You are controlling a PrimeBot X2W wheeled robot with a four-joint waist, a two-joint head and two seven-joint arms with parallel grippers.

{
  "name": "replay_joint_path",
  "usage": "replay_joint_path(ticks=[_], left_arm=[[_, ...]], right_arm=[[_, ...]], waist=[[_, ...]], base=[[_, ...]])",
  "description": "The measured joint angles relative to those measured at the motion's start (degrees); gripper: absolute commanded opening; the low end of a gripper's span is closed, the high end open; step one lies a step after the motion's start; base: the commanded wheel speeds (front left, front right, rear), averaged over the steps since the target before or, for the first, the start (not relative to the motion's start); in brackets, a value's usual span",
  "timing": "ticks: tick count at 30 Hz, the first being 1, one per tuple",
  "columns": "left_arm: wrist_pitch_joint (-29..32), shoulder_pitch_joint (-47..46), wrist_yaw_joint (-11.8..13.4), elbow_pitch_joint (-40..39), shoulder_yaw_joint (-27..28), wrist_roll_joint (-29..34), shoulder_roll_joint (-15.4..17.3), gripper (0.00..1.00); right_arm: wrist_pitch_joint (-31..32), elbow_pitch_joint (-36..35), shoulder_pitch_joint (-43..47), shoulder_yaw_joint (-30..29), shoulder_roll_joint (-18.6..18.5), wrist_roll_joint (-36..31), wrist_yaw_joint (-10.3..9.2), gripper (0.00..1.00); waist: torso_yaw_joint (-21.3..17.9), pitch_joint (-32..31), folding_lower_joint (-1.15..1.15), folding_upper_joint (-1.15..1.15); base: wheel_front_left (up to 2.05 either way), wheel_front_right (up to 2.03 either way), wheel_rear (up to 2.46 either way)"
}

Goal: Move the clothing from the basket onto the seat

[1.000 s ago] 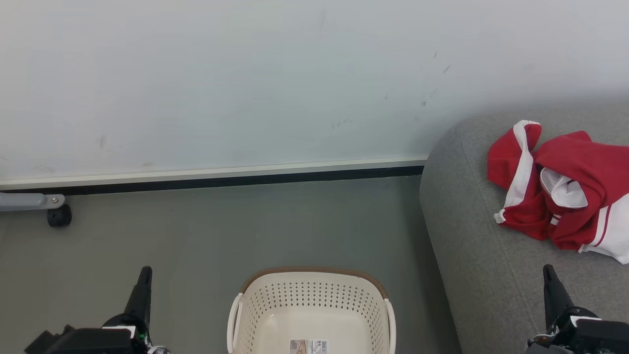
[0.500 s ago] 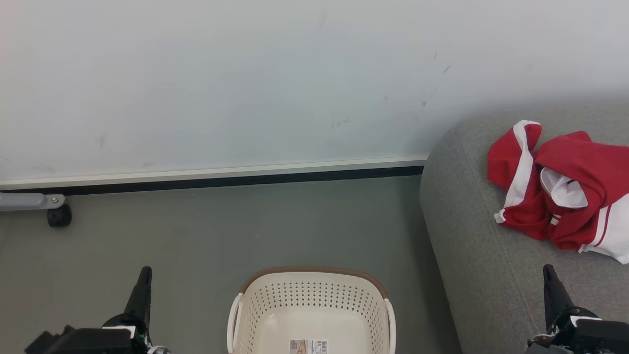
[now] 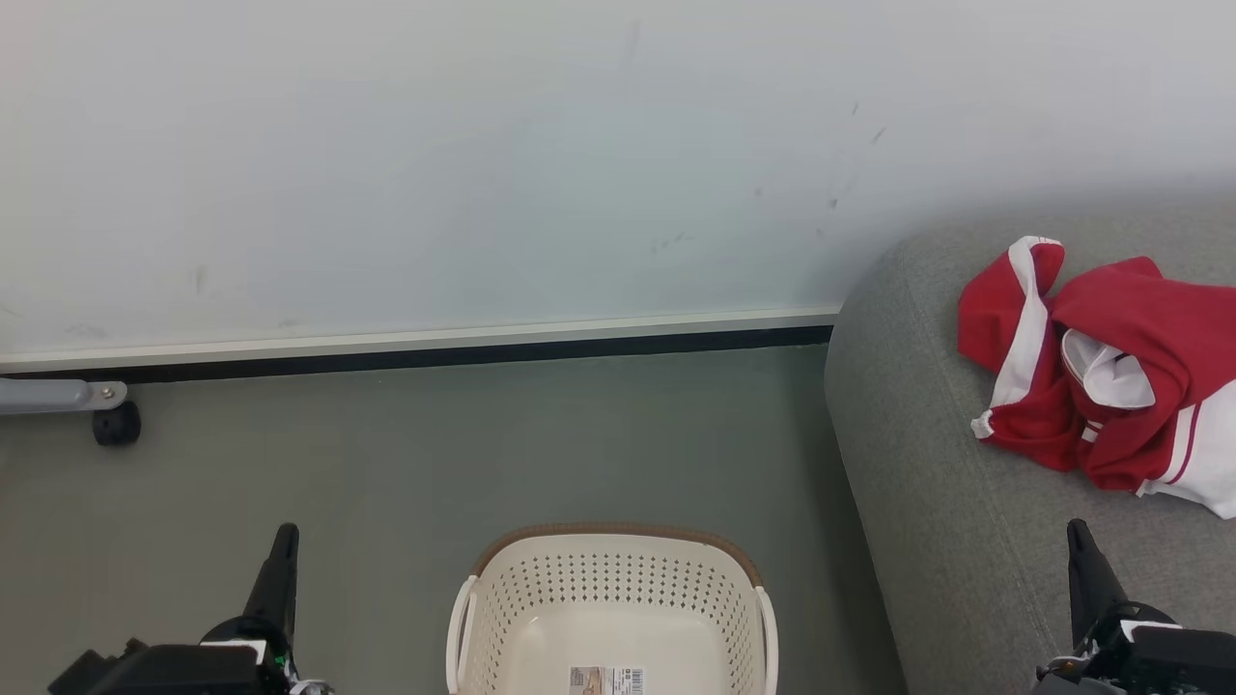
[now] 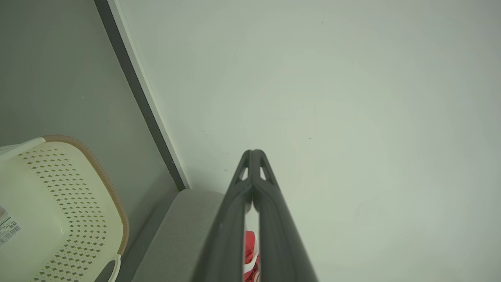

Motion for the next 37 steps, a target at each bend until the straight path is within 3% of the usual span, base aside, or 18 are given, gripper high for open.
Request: replay_joint_path(ticks=[37], left_arm=[[0.0,0.0,0.0,0.0,0.1,0.0,0.0,0.0]], right_arm=[[0.0,0.0,0.0,0.0,0.0,0.0,0.0,0.0]], waist=[[0.0,0.0,0.0,0.0]], base=[[0.0,0.0,0.0]])
